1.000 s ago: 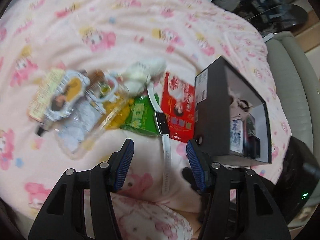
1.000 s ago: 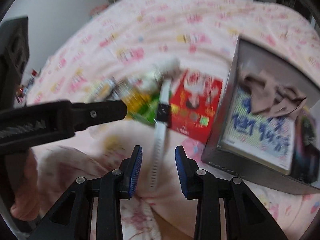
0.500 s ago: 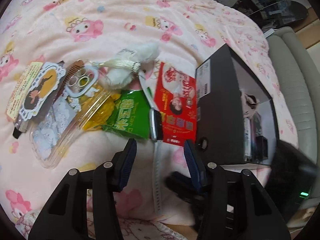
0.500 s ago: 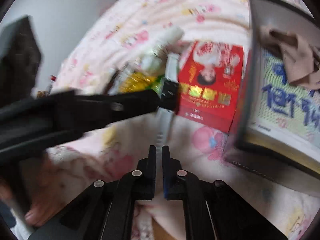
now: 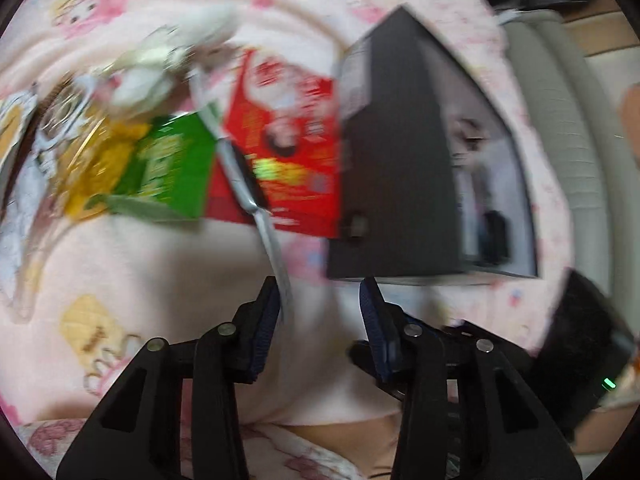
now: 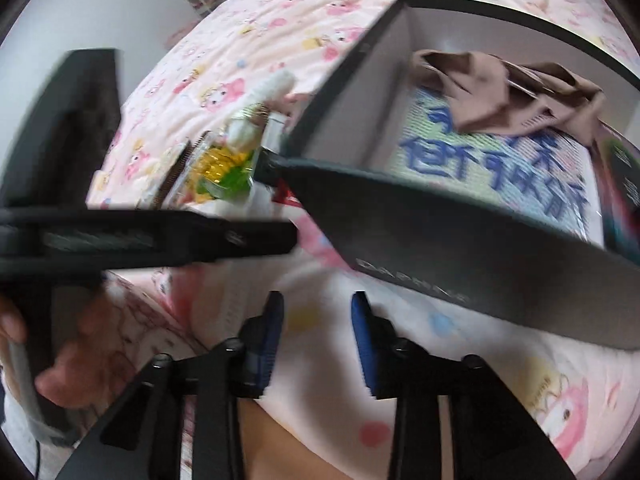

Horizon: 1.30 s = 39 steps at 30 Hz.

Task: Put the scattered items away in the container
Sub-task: 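Grasp the white smartwatch by its strap with the right gripper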

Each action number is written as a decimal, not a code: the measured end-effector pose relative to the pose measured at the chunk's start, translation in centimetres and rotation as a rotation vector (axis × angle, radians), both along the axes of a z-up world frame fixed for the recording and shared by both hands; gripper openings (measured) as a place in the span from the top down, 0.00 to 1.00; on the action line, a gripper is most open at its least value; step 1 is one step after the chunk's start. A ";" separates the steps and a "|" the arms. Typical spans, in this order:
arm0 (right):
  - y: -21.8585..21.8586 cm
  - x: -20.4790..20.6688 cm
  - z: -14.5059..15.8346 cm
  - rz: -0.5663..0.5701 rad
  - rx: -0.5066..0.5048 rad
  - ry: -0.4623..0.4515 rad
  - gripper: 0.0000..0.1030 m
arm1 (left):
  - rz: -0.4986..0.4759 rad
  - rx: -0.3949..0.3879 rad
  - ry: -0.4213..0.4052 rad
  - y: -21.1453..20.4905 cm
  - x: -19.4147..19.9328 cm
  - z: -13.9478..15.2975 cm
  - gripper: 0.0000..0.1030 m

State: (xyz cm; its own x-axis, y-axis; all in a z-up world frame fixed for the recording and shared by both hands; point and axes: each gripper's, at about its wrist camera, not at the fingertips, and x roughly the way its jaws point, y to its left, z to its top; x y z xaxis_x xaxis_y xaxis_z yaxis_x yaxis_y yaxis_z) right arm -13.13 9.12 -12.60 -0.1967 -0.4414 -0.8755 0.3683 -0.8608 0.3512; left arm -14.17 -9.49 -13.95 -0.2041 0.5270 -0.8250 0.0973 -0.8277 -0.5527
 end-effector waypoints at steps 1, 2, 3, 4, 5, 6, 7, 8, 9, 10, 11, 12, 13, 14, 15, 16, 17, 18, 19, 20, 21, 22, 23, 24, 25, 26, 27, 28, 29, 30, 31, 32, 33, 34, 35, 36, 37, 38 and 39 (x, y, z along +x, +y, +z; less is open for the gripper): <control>0.2 0.1 0.1 -0.008 -0.009 0.003 0.67 | 0.005 0.007 0.018 -0.1 0.2 0.4 0.61; 0.2 0.0 0.1 -0.010 -0.022 0.004 0.66 | 0.012 0.006 0.032 -0.2 0.4 0.6 0.61; 0.1 0.0 0.2 -0.005 -0.044 0.001 0.63 | 0.016 0.008 0.046 -0.3 0.5 0.9 0.61; -0.2 0.1 0.2 0.006 -0.063 -0.004 0.62 | 0.017 0.020 0.053 -0.4 0.6 1.0 0.61; -0.6 0.1 0.1 0.020 -0.078 -0.008 0.61 | 0.020 0.028 0.051 -0.5 0.5 0.9 0.61; -1.2 0.2 -0.1 0.039 -0.086 -0.012 0.60 | 0.027 0.032 0.041 -0.7 0.4 0.7 0.61; -1.6 0.3 -0.4 0.051 -0.086 -0.012 0.60 | 0.031 0.036 0.030 -0.7 0.4 0.5 0.61; -2.2 0.4 -0.8 0.065 -0.078 -0.013 0.60 | 0.034 0.041 0.021 -0.6 0.2 0.4 0.61; -2.9 0.4 -1.1 0.068 -0.073 -0.015 0.60 | 0.036 0.043 0.015 -0.5 0.1 0.2 0.61; -3.2 0.4 -1.5 0.060 -0.066 -0.021 0.60 | 0.036 0.037 0.012 0.0 0.2 0.1 0.61; -3.2 0.4 -1.5 0.054 -0.065 -0.022 0.60 | 0.032 0.032 0.013 0.1 0.2 0.1 0.61; -3.1 0.4 -1.3 0.050 -0.071 -0.019 0.60 | 0.025 0.031 0.015 0.2 0.1 0.0 0.61; -2.9 0.4 -1.1 0.049 -0.080 -0.014 0.60 | 0.016 0.033 0.018 0.3 0.0 -0.1 0.61; -2.7 0.4 -0.9 0.044 -0.094 -0.008 0.60 | 0.019 0.031 0.021 0.3 0.2 0.0 0.61; -2.5 0.3 -0.7 0.038 -0.108 -0.006 0.59 | 0.035 0.022 0.028 0.1 0.2 0.1 0.61; -2.2 0.2 -0.5 0.026 -0.133 -0.009 0.58 | 0.065 0.013 0.040 -0.3 0.2 0.3 0.61; -2.0 0.1 -0.4 0.018 -0.153 -0.014 0.58 | 0.097 0.011 0.050 -0.9 0.3 0.4 0.61; -1.9 0.0 -0.4 0.014 -0.176 -0.022 0.58 | 0.137 0.014 0.058 -1.6 0.3 0.6 0.61; -2.0 -0.2 -0.6 0.013 -0.194 -0.033 0.58 | 0.177 0.027 0.062 -2.3 0.3 0.6 0.61; -2.4 -0.4 -0.9 0.014 -0.195 -0.046 0.58 | 0.206 0.049 0.059 -2.9 0.3 0.4 0.61; -2.9 -0.7 -1.2 0.019 -0.187 -0.059 0.58 | 0.222 0.071 0.053 -3.3 0.3 0.3 0.61; -3.8 -1.0 -1.7 0.037 -0.181 -0.082 0.58 | 0.234 0.094 0.043 -3.7 0.2 0.0 0.61; -4.5 -1.2 -2.1 0.056 -0.194 -0.106 0.58 | 0.240 0.105 0.037 -3.8 0.1 -0.2 0.61; -5.2 -1.5 -2.8 0.076 -0.229 -0.144 0.58 | 0.242 0.106 0.033 -3.8 0.1 -0.3 0.61; -5.8 -1.8 -3.6 0.077 -0.259 -0.180 0.59 | 0.241 0.103 0.029 -3.8 0.1 -0.4 0.61; -6.3 -1.8 -3.7 0.086 -0.232 -0.148 0.66 | 0.240 0.100 0.025 -3.8 0.1 -0.4 0.61; -6.6 -1.8 -3.7 0.096 -0.202 -0.131 0.87 | 0.240 0.100 0.024 -3.8 0.0 -0.5 0.61; -6.8 -1.7 -3.7 0.106 -0.162 -0.123 0.94 | 0.241 0.102 0.029 -3.9 0.1 -0.3 0.61; -6.6 -1.5 -3.6 0.105 -0.152 -0.127 0.95 | 0.242 0.100 0.037 -3.9 0.3 -0.2 0.61; -6.2 -1.2 -3.2 0.103 -0.161 -0.124 0.98 | 0.244 0.086 0.049 -3.9 0.5 0.1 0.61; -5.6 -0.6 -2.5 0.100 -0.166 -0.112 0.98 | 0.243 0.067 0.056 -4.0 0.8 0.4 0.60; -4.9 -0.2 -1.8 0.095 -0.157 -0.094 0.98 | 0.243 0.039 0.062 -3.8 0.9 0.5 0.60; -4.2 0.4 -1.0 0.093 -0.149 -0.071 0.99 | 0.237 0.002 0.067 -3.5 0.9 0.7 0.60; -3.3 0.9 -0.2 0.090 -0.148 -0.054 0.99 | 0.225 -0.046 0.074 -3.0 0.9 0.9 0.60; -2.4 1.2 0.3 0.083 -0.146 -0.046 0.99 | 0.210 -0.088 0.083 -2.4 0.8 1.2 0.60; -1.6 1.5 0.7 0.075 -0.140 -0.044 0.99 | 0.199 -0.120 0.089 -2.0 0.8 1.3 0.59; -0.3 1.8 1.1 0.061 -0.126 -0.053 0.99 | 0.186 -0.152 0.092 -1.5 0.8 1.2 0.59; 0.8 1.8 1.2 0.045 -0.121 -0.067 0.99 | 0.179 -0.165 0.089 -1.3 0.8 1.0 0.59; 2.2 1.7 1.2 0.018 -0.127 -0.092 0.99 | 0.176 -0.169 0.080 -1.2 0.7 0.9 0.59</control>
